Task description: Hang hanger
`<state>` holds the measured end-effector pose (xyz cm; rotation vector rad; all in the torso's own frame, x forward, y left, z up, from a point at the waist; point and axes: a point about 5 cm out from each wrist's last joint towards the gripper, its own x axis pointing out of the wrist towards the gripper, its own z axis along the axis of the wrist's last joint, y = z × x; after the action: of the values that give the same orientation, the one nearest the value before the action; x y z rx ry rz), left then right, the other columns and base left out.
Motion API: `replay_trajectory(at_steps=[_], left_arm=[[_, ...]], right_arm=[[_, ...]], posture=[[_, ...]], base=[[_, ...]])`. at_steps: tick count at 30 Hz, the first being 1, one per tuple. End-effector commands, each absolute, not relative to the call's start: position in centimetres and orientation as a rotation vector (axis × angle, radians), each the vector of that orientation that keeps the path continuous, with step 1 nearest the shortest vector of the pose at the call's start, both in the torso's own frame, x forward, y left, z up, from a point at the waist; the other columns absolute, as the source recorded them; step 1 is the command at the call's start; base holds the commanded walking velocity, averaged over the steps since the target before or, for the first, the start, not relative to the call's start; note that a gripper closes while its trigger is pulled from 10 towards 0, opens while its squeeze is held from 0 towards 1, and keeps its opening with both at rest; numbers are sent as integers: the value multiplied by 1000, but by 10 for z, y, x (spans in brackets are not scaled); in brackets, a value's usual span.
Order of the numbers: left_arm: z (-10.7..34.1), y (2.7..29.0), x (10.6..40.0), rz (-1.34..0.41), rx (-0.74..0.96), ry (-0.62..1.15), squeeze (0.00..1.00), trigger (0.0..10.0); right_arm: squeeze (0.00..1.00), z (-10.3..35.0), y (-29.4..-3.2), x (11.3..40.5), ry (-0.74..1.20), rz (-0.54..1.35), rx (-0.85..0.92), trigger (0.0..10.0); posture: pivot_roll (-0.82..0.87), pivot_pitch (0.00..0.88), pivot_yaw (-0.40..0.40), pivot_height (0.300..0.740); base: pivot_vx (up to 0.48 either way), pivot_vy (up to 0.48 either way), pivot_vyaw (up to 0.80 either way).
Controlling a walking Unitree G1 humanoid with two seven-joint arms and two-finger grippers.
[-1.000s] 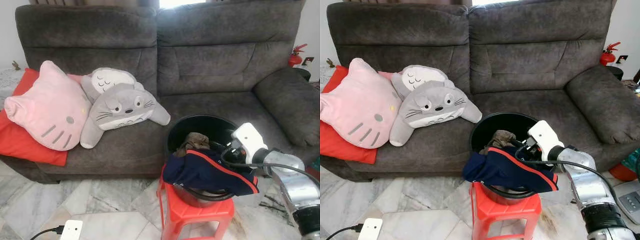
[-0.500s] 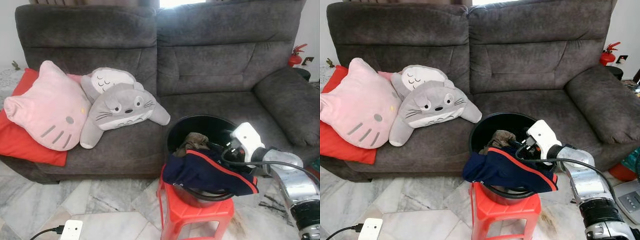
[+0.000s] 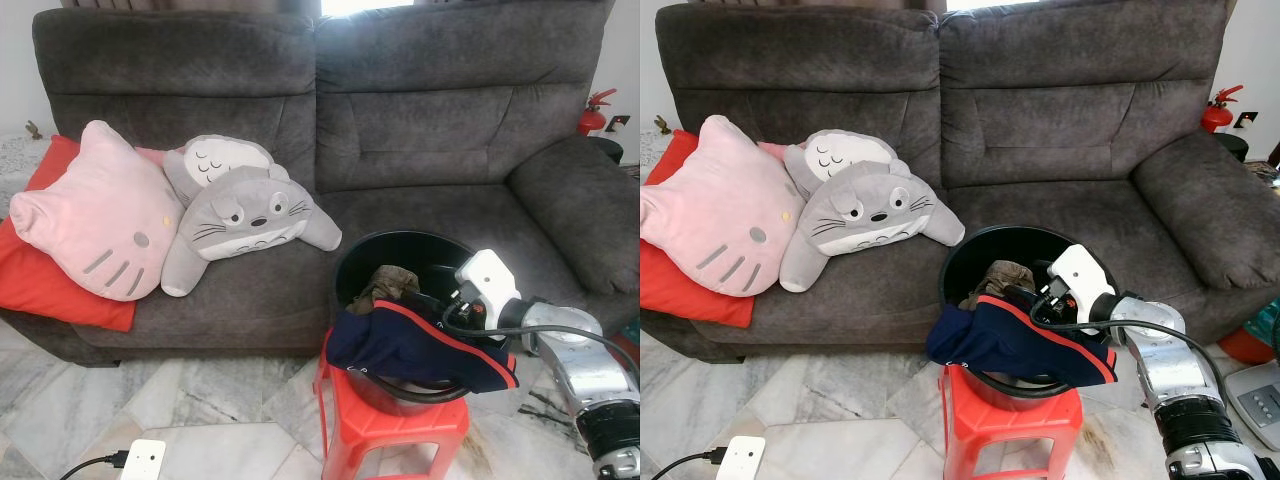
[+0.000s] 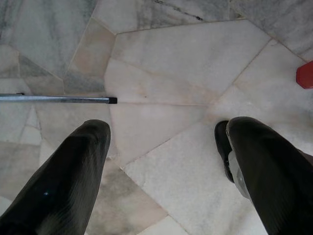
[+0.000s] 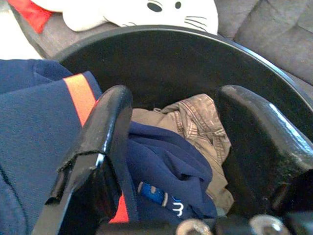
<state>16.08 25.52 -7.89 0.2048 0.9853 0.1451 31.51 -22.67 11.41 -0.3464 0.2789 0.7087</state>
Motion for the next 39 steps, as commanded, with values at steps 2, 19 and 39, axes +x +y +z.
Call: replay_trajectory(at_steps=[2,19,39], left_arm=[[-80,257,158,145,208,1008,0,10000],[-80,256,158,142,207,1010,0,10000],[-80,256,159,146,206,1008,0,10000]], right_arm=[[0,121,-225,316,245,724,-334,10000],[0,120,-230,320,254,635,-346,10000],[0,99,-229,321,402,671,-334,10000]], posture=[[-194,3,35,740],[-197,20,39,740],[-185,21,37,740]], base=[[0,0,0],[0,0,0],[0,0,0]])
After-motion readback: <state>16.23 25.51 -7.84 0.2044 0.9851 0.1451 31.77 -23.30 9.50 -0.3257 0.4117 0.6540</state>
